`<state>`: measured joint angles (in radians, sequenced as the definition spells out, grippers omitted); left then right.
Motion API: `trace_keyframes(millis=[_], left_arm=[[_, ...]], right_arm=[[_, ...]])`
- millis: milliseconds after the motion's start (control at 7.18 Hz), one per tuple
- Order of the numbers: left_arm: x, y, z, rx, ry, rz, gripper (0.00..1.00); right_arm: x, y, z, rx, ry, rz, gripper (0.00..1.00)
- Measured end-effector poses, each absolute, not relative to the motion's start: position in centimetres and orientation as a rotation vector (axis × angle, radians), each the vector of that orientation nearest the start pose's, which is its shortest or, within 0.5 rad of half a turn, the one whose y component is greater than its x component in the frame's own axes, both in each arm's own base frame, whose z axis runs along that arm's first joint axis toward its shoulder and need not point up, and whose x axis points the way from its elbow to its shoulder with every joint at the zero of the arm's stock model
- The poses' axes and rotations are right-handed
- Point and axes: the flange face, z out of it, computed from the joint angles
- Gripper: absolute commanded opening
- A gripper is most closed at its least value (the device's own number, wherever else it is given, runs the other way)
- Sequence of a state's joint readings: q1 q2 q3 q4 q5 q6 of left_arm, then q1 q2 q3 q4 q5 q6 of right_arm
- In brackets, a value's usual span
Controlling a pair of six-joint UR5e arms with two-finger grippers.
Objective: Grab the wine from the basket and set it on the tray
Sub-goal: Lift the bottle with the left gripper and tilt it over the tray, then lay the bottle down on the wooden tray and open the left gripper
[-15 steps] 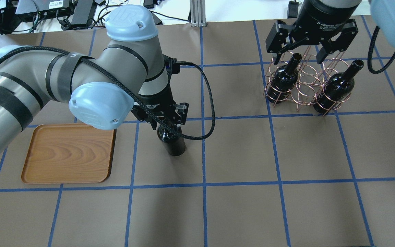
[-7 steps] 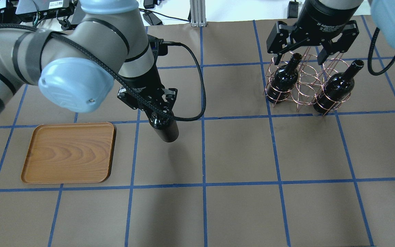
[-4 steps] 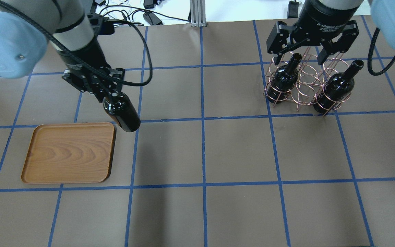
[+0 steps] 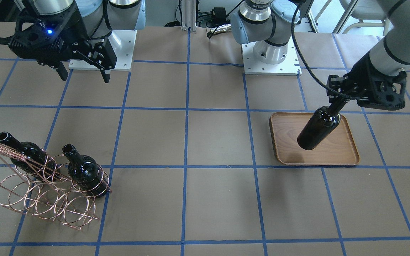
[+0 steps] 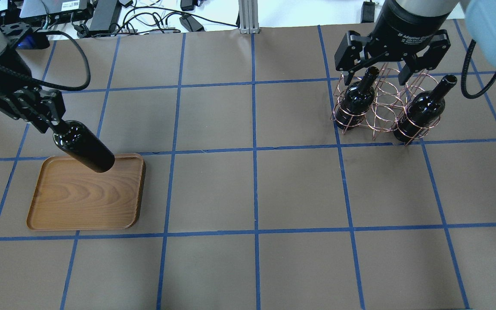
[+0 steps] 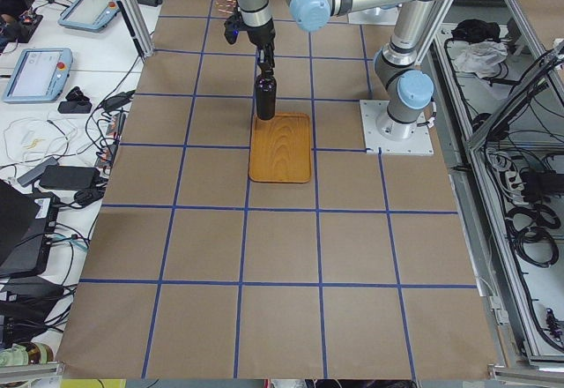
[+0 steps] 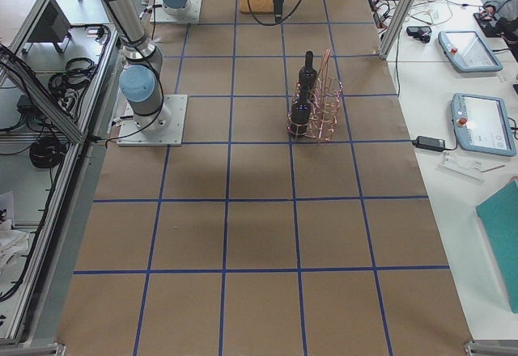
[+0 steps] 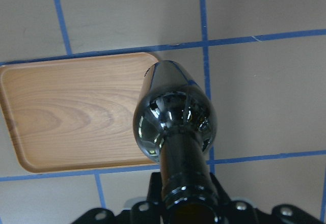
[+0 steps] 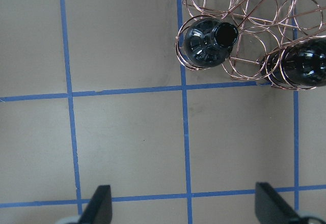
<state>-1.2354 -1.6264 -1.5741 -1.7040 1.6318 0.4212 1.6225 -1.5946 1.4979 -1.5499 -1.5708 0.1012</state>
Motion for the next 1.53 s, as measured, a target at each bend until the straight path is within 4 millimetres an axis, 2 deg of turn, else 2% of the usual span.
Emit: trace_keyframes(millis=[139,418,836,975,1115,1393,1533], left_arm=[[6.1,-50.6,43.3,0.137,3.141,0.359,0.00],[7.9,-50.1,40.6,0.118,3.128,0.412,0.00],[9.1,-49.9,38.8,0.091,3.126,0.449,0.00],[9.2,-50.0,38.4,0.091,3.127,0.462,0.63],[9.3,-50.0,38.2,0.090,3.128,0.467,1.00],[9.3,-50.1,38.8,0.080,3.123,0.449,1.00],[9.1,-49.9,39.7,0.062,3.117,0.424,1.00]], right_arm=[[15.8,-47.9,53.3,0.077,3.133,-0.118,1.00],[15.8,-47.9,53.3,0.077,3.133,-0.117,1.00],[15.9,-47.9,53.3,0.077,3.133,-0.117,1.00],[15.9,-47.9,53.3,0.077,3.133,-0.116,1.00],[15.9,-47.9,53.3,0.077,3.133,-0.115,1.00],[15.9,-47.9,53.3,0.077,3.133,-0.115,1.00],[15.9,-47.9,53.3,0.077,3.134,-0.115,1.00]])
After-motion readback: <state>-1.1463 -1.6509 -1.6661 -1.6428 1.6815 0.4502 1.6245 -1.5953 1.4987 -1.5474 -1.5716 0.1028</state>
